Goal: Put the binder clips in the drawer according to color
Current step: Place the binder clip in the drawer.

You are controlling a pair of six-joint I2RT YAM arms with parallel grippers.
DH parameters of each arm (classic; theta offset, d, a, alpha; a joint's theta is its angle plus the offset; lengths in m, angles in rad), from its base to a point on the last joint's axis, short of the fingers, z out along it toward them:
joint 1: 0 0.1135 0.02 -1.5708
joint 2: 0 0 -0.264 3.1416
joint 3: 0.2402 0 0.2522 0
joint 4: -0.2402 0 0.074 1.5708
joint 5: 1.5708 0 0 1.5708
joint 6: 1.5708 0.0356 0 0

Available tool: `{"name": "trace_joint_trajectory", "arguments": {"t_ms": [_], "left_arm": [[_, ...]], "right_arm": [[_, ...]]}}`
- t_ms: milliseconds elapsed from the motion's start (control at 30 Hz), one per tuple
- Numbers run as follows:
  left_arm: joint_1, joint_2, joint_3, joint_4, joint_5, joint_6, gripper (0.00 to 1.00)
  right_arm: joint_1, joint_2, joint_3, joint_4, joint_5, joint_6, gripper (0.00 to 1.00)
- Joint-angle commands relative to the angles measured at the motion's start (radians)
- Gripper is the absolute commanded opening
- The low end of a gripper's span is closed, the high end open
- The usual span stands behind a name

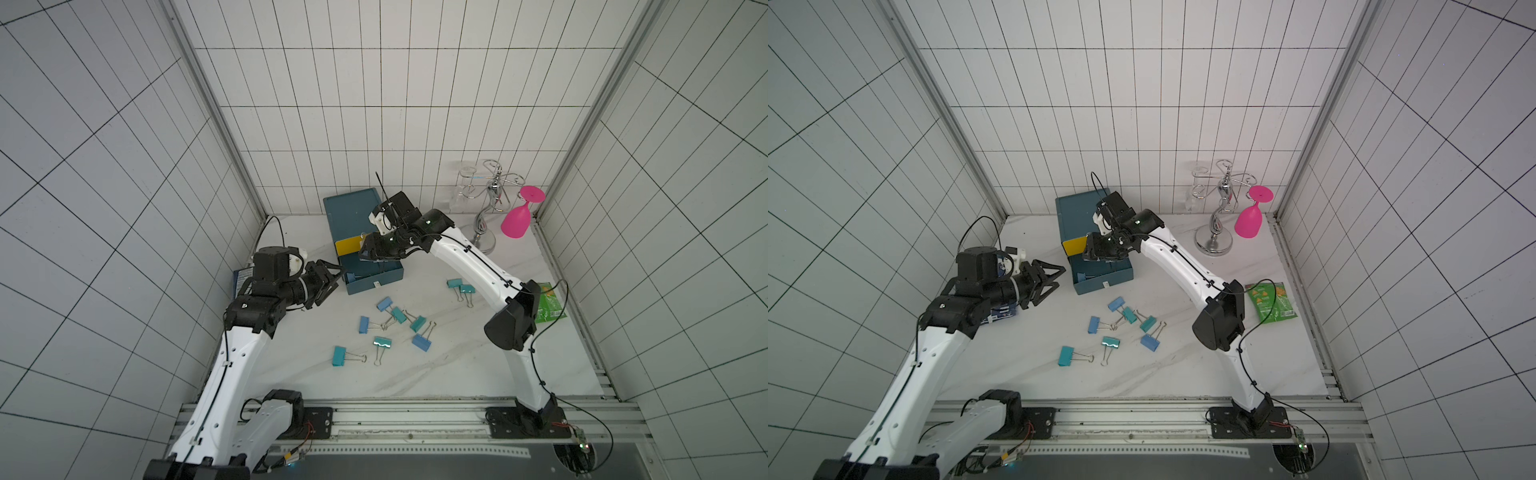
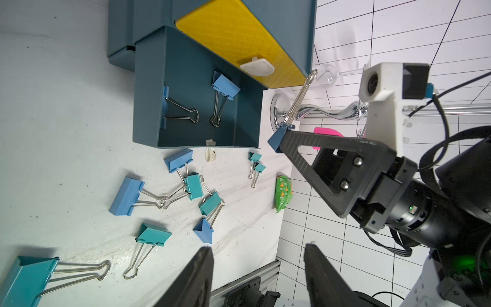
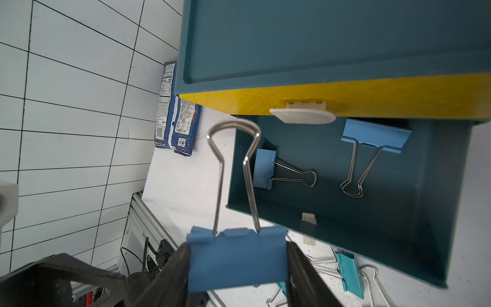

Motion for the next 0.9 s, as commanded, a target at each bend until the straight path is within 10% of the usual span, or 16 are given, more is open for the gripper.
{"name": "trace_joint_trajectory", "arguments": {"t_ms": [0, 400, 867], "left_arm": [[0.016, -0.025, -0.009, -0.035, 0.003, 0.028, 0.58], [0.034, -0.064, -0.029, -0.077, -0.001, 0.033, 0.58], [0.036, -0.061, -0.038, -0.086, -0.014, 0.041, 0.58]], "right_arm": [[-0.004, 0.019, 0.039, -0.059, -0.011, -0.036, 0.54], [-0.003, 0.013, 0.045, -0.062, 0.014, -0.080, 0.74], [-0.005, -0.179, -0.234, -0.072, 0.153, -0.095, 0.67]]}}
